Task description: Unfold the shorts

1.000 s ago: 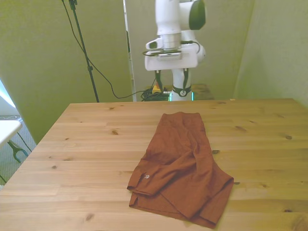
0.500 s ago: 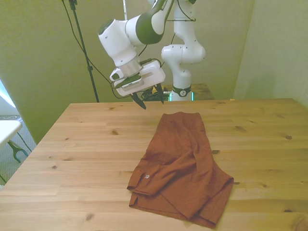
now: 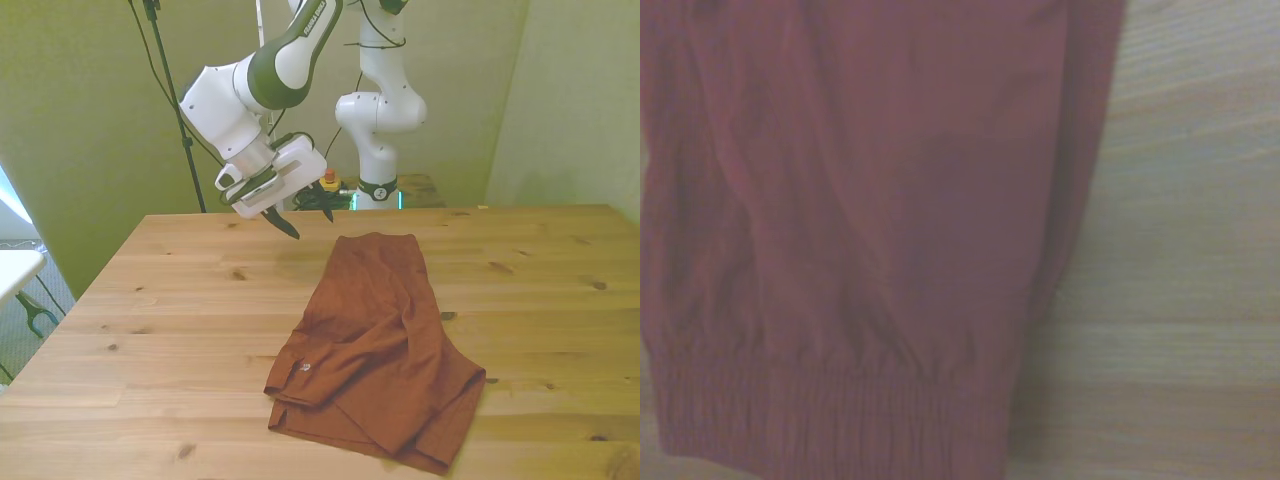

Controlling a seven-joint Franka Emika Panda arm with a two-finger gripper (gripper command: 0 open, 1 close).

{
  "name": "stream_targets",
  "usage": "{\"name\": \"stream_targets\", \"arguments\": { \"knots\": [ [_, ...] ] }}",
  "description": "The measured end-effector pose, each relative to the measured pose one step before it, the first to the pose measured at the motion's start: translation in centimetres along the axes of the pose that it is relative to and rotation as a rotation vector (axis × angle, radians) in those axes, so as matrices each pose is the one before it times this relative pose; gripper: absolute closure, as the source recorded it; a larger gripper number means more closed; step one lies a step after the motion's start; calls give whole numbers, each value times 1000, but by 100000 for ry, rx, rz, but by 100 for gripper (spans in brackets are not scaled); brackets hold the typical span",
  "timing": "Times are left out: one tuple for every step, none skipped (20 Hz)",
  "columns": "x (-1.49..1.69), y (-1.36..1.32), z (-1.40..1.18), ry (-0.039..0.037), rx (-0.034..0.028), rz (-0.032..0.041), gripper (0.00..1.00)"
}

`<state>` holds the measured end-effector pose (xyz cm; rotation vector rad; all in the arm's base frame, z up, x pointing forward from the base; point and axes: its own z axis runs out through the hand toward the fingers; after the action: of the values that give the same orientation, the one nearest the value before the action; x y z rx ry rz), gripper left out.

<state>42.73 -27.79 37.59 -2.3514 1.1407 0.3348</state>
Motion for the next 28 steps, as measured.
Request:
{"name": "stream_targets", "arguments": {
  "knots": [
    [-108,-74,461,-958,900,-806,0],
    [-101,-110,480,-1121,919,-862,0],
    [-149,-140,531,-1350,633,-1095,0],
    [-143,-159,595,-1446,817,-1021,0],
    [-77,-177,508,-1009,1125,-926,0],
    [-40,-235,457,-843,1240,-1255,0],
    [-17,-172,395,-734,1379,-1152,0],
    [13,-111,343,-776,1443,-1360,0],
    [-31,-63,297,-1052,872,-1196,0],
    [-9,-30,228,-946,471,-743,0],
    [16,-31,200,-655,400,-600,0],
    [31,-78,239,-623,333,-685,0],
    [50,-100,249,-424,331,-654,100],
    [57,-118,241,-401,772,-665,100],
    [56,-61,203,-450,334,-551,100],
    [66,-8,169,-321,22,-81,100],
    [73,-16,137,-152,285,166,100],
    [60,0,121,-77,554,258,100],
    [27,7,95,-131,559,127,100],
    [4,-3,14,-22,188,-157,100],
    [-2,10,-7,-26,104,-307,100],
    [-2,16,-1,-16,30,-150,100],
    [0,1,2,-2,1,-32,100],
    [4,4,4,-11,-1,-12,100],
    [10,13,18,-37,-9,-8,100],
    [19,22,33,-70,-24,39,100],
    [35,37,53,-111,-37,97,100],
    [52,67,67,-146,-42,160,100]
  ]
}}
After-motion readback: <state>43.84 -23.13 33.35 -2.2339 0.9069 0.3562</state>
